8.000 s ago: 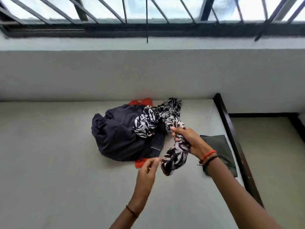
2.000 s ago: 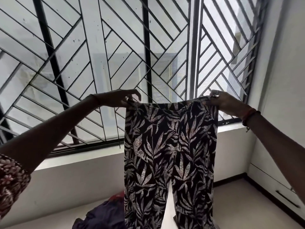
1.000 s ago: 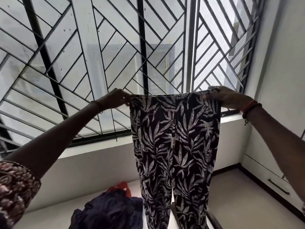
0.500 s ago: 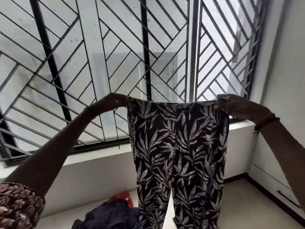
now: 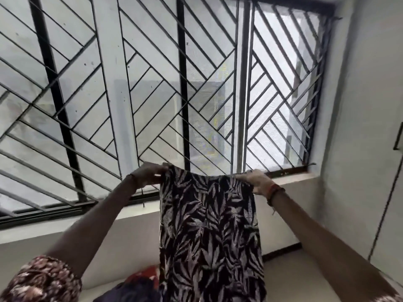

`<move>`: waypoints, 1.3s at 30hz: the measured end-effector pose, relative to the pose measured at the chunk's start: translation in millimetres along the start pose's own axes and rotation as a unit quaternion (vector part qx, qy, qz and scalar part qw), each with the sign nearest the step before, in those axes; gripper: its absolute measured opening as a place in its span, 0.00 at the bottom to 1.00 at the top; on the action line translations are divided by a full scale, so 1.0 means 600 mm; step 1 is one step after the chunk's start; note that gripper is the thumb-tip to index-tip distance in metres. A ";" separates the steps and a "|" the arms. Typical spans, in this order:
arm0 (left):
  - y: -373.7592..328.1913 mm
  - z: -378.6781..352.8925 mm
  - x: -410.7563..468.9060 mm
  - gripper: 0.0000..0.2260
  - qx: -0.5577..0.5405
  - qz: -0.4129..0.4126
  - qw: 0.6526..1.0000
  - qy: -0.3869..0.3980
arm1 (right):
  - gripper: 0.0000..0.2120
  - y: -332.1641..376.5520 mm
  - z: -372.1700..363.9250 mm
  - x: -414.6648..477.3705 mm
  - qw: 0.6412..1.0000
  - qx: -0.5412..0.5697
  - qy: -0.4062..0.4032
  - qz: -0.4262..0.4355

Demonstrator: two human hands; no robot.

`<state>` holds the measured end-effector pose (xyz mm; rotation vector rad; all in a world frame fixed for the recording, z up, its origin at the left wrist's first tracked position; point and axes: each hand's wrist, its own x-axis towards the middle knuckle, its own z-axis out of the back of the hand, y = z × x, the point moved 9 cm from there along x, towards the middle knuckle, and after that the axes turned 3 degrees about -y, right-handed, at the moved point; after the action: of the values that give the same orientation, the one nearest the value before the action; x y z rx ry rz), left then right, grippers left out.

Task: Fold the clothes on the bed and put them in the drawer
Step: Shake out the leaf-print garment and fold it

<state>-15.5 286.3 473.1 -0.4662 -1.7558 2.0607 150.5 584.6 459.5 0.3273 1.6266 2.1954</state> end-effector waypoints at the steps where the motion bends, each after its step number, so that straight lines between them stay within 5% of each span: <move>1: -0.004 -0.025 -0.021 0.12 -0.019 -0.006 1.000 0.003 | 0.04 -0.010 -0.012 0.001 1.000 0.013 -0.006 -0.006; 4: -0.010 -0.091 -0.070 0.06 -0.049 -0.004 0.998 0.030 | 0.03 -0.016 -0.051 -0.004 0.996 0.083 -0.023 -0.019; 12: -0.073 -0.192 -0.100 0.14 -0.052 -0.046 0.996 0.064 | 0.06 0.082 -0.120 -0.049 0.970 0.238 -0.027 0.045; 18: -0.084 -0.208 -0.122 0.12 -0.055 -0.067 0.994 0.073 | 0.08 0.111 -0.160 -0.080 0.954 0.290 0.066 0.048; 24: -0.089 -0.183 -0.145 0.12 0.119 -0.112 0.985 0.053 | 0.07 0.138 -0.173 -0.128 0.953 0.213 0.174 0.130; 28: -0.116 -0.163 -0.137 0.09 -0.052 -0.078 0.992 0.080 | 0.06 0.163 -0.164 -0.129 0.955 0.227 0.161 0.102; 31: -0.177 -0.143 -0.150 0.19 0.083 -0.179 0.978 0.063 | 0.08 0.196 -0.153 -0.130 0.942 0.261 0.185 0.100; 35: -0.283 -0.122 -0.180 0.25 0.294 -0.379 0.877 -0.020 | 0.08 0.240 -0.151 -0.143 0.930 0.287 0.211 0.089; 37: -0.302 -0.127 -0.182 0.22 0.320 -0.406 0.856 0.010 | 0.08 0.269 -0.152 -0.162 0.925 0.291 0.220 0.108; 39: -0.310 -0.137 -0.176 0.14 0.313 -0.373 0.873 0.032 | 0.09 0.298 -0.155 -0.180 0.917 0.296 0.233 0.133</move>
<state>131.4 329.6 643.8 0.3027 -0.8931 1.8242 179.5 412.3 606.6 0.1979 2.6569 2.0069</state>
